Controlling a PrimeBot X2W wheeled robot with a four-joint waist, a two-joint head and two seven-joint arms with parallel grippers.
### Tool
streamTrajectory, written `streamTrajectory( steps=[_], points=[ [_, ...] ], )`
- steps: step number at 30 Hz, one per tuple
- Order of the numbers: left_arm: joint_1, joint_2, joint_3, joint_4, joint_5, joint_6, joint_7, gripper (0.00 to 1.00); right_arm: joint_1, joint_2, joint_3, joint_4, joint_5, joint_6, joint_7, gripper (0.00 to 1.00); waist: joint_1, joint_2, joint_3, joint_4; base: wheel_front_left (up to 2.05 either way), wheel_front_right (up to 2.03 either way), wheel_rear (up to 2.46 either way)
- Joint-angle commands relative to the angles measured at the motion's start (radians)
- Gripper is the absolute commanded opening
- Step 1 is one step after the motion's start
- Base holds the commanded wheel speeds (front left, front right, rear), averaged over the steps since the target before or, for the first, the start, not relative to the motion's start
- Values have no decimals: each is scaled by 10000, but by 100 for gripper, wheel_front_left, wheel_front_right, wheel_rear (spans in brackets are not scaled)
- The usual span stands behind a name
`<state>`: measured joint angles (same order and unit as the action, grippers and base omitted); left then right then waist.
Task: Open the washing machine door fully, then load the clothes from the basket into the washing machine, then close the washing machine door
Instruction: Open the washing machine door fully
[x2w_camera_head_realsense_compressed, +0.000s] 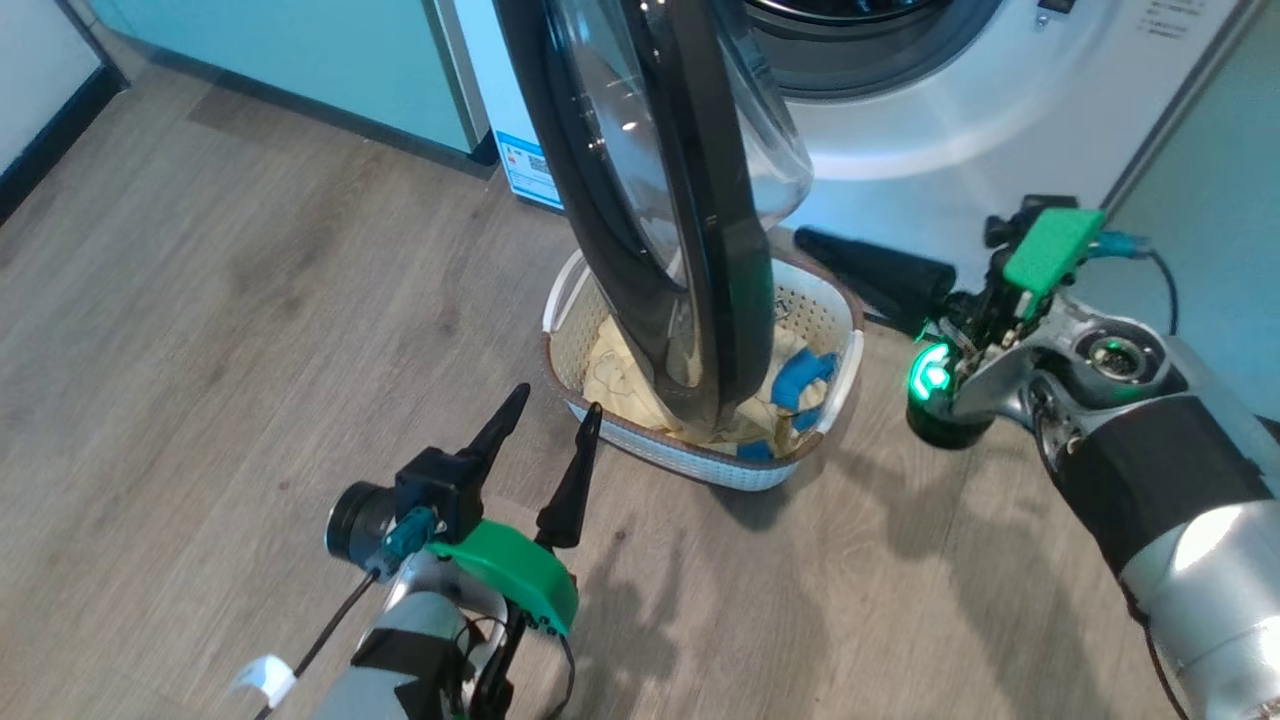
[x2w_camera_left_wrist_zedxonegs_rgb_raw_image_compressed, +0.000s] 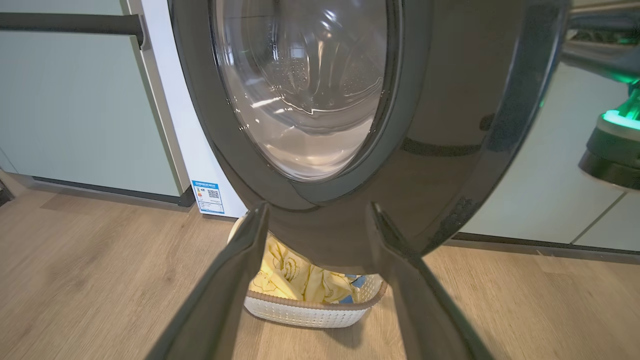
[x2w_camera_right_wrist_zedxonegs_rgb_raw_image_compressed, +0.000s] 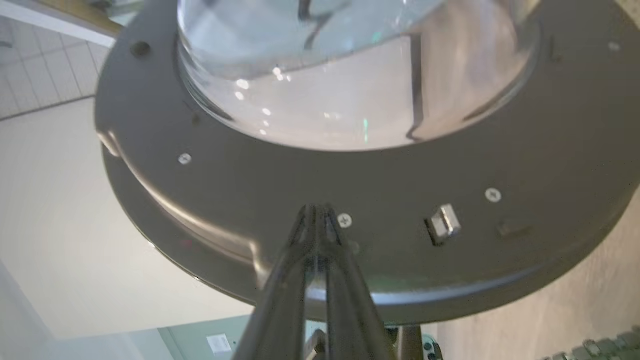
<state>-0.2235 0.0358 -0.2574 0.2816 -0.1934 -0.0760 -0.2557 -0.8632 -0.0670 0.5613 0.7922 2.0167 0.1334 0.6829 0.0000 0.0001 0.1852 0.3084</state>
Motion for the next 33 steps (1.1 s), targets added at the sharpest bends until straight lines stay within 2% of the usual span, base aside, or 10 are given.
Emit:
streamTrajectory(
  steps=[1,12,13,14,15,22,24,27,32,33],
  points=[
    [-49,146,427,-334,115,25,-61,100,-125,164,-185,-362,-24,-27,-235,0,0,-1,14,-76,0,0,0],
    [-73,185,841,-244,277,-13,-61,100,518,-566,-1804,-1905,-1022,-27,-2721,0,0,-1,-71,-855,0,0,0],
    [-75,195,888,-233,285,-13,-61,100,634,-667,-1986,-2133,-1174,-27,-3013,14,0,-1,-89,-931,0,0,0],
    [-73,209,936,-223,293,-12,-61,100,747,-813,-2103,-2419,-1451,-27,-3310,46,0,-1,-107,-1009,0,0,0],
    [-72,223,989,-219,298,-8,-61,100,876,-971,-2219,-2697,-1798,-27,-3709,100,0,-1,-114,-1090,0,0,0],
    [-46,323,1314,-139,327,19,-61,100,2035,-1857,-2462,-4243,-4380,-27,-6444,100,0,-1,-230,-1602,0,0,0],
    [3,373,1453,-65,318,38,-61,100,2588,-2222,-2363,-4535,-5637,-27,-7734,100,0,-1,-366,-1795,0,0,0],
    [97,447,1604,-30,308,67,-61,100,3135,-2581,-2175,-4617,-7023,-27,-8868,100,0,-1,-523,-2015,0,0,0],
    [327,572,1834,-30,288,136,-61,100,4113,-2608,-3093,-4811,-10019,-27,-9432,100,0,-1,-777,-2379,0,0,0],
    [327,572,1834,-30,288,136,-61,100,4113,-2608,-3093,-4811,-10019,-27,-9432,100,0,-1,-777,-2379,0,0,0]
  ],
)
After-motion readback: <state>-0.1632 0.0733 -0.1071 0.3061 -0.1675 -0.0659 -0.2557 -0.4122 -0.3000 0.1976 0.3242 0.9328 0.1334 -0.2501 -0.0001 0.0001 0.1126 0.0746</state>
